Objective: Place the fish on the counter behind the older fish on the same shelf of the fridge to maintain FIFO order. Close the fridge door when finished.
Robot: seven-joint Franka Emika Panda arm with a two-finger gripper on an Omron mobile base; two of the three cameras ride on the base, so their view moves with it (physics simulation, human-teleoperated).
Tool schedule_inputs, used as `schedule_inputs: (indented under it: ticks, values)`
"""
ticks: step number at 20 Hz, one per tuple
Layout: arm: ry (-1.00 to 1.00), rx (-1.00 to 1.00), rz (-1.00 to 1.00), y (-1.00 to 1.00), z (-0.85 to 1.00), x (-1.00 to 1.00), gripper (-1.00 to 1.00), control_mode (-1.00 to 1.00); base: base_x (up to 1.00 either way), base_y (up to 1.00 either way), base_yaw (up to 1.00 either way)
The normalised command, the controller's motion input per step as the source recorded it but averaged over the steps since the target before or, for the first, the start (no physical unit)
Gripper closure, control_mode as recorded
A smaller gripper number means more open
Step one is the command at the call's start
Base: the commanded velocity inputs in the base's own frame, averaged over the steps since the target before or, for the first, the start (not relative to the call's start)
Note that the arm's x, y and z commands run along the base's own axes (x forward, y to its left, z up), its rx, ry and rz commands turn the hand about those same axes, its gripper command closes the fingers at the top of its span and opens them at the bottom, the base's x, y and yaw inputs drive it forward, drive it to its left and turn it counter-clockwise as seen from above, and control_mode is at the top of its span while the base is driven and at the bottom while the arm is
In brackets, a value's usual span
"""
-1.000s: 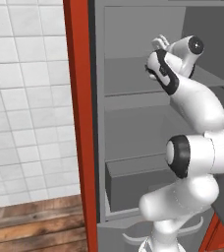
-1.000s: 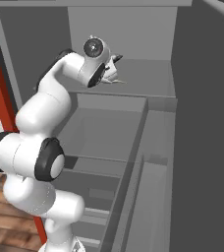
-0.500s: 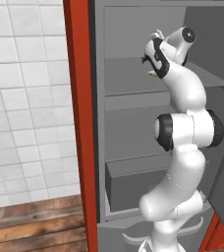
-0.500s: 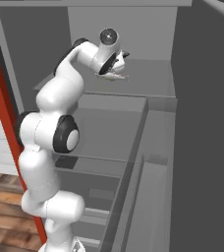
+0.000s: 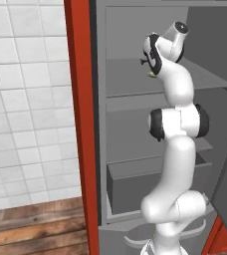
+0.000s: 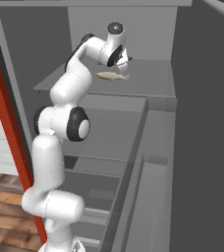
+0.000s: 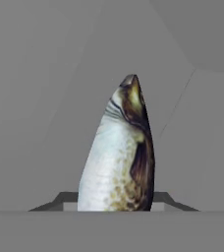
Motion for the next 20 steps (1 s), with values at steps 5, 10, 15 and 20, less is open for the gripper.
schedule_inputs:
  ticks: [5, 10, 15, 20]
  values:
    - [0.14, 0.00, 0.00, 0.00, -0.32, 0.46, 1.00, -1.00, 0.00, 0.00, 0.00]
    - [0.11, 0.00, 0.00, 0.00, -0.30, 0.38, 1.00, -1.00, 0.00, 0.00, 0.00]
    - [0.01, -0.01, 0.00, 0.00, -0.42, 0.07, -1.00, -1.00, 0.00, 0.00, 0.00]
    - [-0.12, -0.01, 0.00, 0.01, -0.71, -0.12, -1.00, -1.00, 0.00, 0.00, 0.00]
